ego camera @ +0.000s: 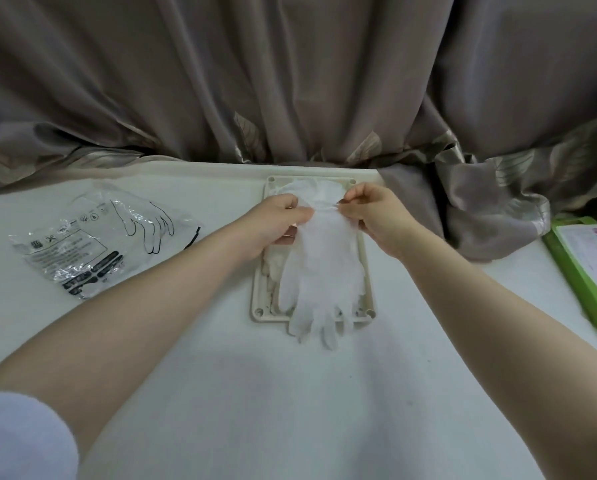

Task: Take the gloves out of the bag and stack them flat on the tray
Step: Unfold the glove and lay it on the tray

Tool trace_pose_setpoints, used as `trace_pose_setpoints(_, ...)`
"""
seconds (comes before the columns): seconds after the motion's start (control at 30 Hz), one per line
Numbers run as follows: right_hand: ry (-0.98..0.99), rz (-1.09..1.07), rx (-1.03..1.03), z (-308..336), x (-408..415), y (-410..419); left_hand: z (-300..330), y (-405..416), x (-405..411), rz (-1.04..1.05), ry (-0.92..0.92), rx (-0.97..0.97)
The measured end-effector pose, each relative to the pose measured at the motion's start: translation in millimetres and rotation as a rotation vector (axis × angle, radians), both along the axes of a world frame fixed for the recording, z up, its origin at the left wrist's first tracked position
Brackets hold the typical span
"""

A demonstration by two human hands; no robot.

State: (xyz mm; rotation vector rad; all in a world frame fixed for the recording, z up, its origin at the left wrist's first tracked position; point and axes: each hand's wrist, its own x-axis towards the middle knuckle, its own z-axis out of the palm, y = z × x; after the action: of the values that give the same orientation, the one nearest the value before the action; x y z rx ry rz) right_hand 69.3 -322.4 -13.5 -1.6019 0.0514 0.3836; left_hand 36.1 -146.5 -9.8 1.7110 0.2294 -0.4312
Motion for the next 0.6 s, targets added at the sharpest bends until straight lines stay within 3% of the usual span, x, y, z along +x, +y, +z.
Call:
trace_pose_setpoints(0.13, -0.054, -0.021, -0.163, -17, 36, 6, -17, 2, 29, 0.098, -0.018, 0.023)
trace_pose_setpoints(0.27, -0.126, -0.025, -0.362, -34, 66, 13, -31, -1, 57, 0.132, -0.1, 0.205)
trace_pose_setpoints(0.47, -0.211, -0.156, -0.397, -45, 88, 23, -44, 2, 90, 0.161, -0.226, 0.35)
trace_pose_setpoints(0.6, -0.34, -0.06, -0.574, -52, 80, 27, -51, 0, 97, 0.158, -0.322, 0.562)
